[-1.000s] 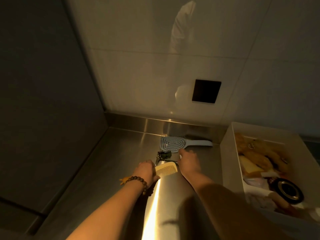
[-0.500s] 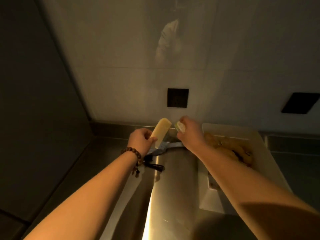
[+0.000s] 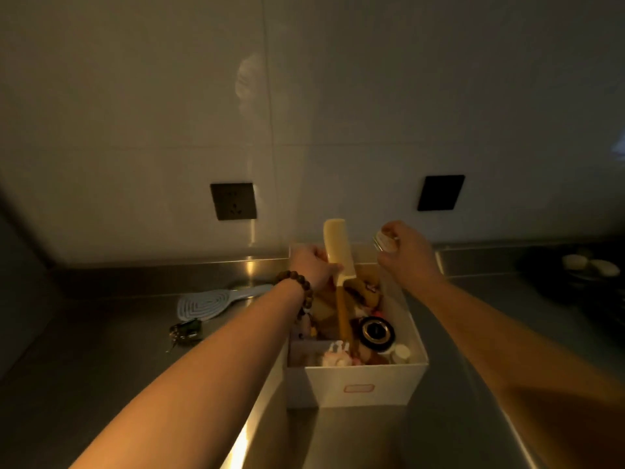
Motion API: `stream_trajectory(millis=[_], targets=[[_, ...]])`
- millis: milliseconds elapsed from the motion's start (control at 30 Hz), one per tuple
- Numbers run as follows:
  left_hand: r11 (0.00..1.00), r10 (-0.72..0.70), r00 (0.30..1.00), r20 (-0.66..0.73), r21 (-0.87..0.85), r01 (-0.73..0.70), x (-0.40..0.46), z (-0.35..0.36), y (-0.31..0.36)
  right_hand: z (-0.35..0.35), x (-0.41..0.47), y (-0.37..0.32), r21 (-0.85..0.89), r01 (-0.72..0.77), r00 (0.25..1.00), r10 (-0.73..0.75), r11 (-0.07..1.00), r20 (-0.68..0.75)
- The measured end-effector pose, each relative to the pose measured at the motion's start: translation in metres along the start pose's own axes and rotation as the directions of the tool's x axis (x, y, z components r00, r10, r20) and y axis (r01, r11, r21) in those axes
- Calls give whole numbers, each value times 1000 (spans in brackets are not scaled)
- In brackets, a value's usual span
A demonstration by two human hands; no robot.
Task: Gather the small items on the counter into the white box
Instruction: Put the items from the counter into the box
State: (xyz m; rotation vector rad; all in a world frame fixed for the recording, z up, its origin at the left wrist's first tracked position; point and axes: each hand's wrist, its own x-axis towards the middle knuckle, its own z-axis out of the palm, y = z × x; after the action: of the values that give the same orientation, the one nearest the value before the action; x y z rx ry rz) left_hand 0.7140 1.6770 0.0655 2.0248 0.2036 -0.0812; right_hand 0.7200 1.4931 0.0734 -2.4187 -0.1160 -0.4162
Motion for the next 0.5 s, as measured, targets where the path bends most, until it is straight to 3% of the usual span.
stream_trajectory(millis=[100, 300, 400, 500], targets=[[994, -109, 991, 78, 36, 106, 0, 29, -21, -5, -4, 19, -23, 6, 999, -5, 1000, 42], [943, -155, 988, -9, 296, 150, 1, 49, -53, 5, -13, 32, 46, 34, 989, -41, 998, 140], [857, -78, 997, -6, 510, 70, 0, 51, -59, 13, -15, 30, 85, 51, 980, -66, 995, 190], [840, 60, 996, 60, 536, -83, 2, 50, -67, 20, -14, 27, 117, 85, 968, -109, 990, 224]])
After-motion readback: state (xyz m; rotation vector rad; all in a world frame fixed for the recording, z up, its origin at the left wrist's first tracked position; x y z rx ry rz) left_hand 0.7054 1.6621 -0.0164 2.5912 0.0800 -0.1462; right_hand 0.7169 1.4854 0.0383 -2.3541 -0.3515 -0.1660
